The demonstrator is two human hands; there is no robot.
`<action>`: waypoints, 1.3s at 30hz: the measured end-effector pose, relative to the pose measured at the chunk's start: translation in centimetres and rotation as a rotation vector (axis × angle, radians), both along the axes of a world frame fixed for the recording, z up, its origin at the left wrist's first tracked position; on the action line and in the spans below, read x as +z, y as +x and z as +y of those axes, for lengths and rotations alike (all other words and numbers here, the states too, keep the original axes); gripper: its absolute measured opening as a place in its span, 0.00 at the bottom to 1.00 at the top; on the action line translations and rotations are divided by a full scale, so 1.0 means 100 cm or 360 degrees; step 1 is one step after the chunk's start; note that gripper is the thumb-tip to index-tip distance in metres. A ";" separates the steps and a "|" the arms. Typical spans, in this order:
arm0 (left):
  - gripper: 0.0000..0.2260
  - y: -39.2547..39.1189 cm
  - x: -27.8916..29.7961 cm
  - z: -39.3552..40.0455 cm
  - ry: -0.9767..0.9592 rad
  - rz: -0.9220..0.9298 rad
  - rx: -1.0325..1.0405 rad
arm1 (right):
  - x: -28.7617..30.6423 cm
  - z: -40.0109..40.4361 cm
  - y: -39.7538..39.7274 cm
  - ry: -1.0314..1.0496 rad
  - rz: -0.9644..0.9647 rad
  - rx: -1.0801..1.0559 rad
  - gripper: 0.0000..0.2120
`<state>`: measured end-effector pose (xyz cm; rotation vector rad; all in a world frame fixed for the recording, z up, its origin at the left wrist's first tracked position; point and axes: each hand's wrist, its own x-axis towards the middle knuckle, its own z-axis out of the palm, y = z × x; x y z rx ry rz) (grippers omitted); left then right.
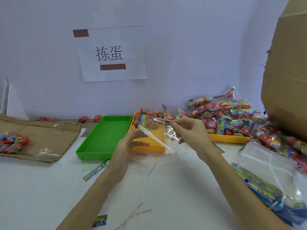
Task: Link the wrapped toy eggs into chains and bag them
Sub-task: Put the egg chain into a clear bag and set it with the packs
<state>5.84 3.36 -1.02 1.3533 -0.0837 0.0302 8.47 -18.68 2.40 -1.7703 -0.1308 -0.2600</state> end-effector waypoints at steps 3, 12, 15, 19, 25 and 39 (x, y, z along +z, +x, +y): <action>0.36 -0.004 0.004 -0.004 -0.0003 0.0133 -0.0051 | 0.000 0.004 -0.002 0.0079 0.0011 0.0066 0.04; 0.08 -0.001 -0.001 0.000 -0.0023 0.0050 0.0270 | 0.007 0.002 -0.004 0.0241 0.0398 0.0511 0.13; 0.09 0.000 0.000 0.002 0.0034 0.0036 0.0294 | 0.004 -0.002 -0.005 0.0229 0.0489 0.0614 0.09; 0.21 -0.004 -0.003 0.003 0.0578 -0.0084 0.0200 | 0.005 -0.002 -0.005 0.0324 0.0402 0.0353 0.07; 0.29 -0.006 -0.003 0.008 0.1555 -0.0614 0.0847 | 0.005 -0.008 -0.002 0.0029 0.0245 0.0113 0.02; 0.32 -0.017 0.004 -0.007 0.1299 -0.0831 0.0124 | 0.010 -0.001 -0.013 -0.0639 0.0039 0.0948 0.07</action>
